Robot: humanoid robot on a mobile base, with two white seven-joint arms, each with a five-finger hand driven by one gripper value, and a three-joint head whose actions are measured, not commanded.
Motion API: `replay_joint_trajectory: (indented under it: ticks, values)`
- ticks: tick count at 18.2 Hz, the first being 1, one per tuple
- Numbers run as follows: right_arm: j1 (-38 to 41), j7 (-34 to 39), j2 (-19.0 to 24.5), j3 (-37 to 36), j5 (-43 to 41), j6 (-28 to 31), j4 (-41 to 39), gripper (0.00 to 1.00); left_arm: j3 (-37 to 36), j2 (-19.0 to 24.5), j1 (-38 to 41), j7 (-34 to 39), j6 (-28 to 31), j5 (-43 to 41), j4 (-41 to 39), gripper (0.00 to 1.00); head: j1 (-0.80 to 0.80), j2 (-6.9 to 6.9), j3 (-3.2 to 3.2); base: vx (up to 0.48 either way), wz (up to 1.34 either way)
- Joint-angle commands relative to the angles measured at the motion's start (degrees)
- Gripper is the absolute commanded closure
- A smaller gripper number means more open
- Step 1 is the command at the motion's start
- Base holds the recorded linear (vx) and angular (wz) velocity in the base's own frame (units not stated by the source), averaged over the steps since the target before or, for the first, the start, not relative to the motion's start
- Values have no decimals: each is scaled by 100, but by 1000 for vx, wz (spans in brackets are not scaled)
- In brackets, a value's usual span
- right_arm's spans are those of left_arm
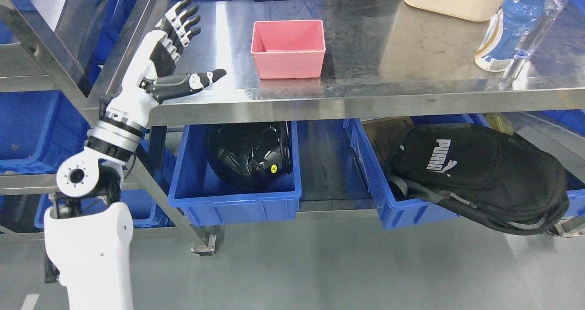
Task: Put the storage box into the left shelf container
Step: 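Raise the left hand and reach toward the pink box on the shelf, then hook the left hand fingers over the pink box rim and grasp it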
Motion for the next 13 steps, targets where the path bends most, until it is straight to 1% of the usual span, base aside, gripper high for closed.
replay_joint_trajectory:
  ticks: [1, 3, 5, 7, 10, 11, 13]
  values:
    - [52, 4, -100, -26, 9, -5, -100, 0, -544, 627, -1464, -1328, 90, -1001, 792, 1, 0, 0, 0, 0, 0]
    - [52, 4, -100, -26, 9, -5, -100, 0, -1141, 785, -1711, -1373, 90, -1062, 916, 1, 0, 0, 0, 0, 0]
    - [52, 4, -100, -26, 9, -5, -100, 0, -1853, 1004, -1939, -1583, 90, -1447, 1222, 2, 0, 0, 0, 0, 0]
    - [52, 4, -100, -26, 9, -5, -100, 0, -2049, 1023, -2124, -1654, 81, -2018, 1653, 2, 0, 0, 0, 0, 0]
    - [52, 4, -100, -26, 9, -5, -100, 0, -2232, 917, -2265, -1724, 64, -2538, 2058, 2, 0, 0, 0, 0, 0]
    - [52, 4, -100, -26, 9, -5, -100, 0, -2347, 874, -2335, -1742, 64, -2557, 2172, 2, 0, 0, 0, 0, 0]
    - [52, 4, -100, -26, 9, -5, -100, 0, -2409, 480, -2406, -1742, 64, -2565, 2366, 2, 0, 0, 0, 0, 0]
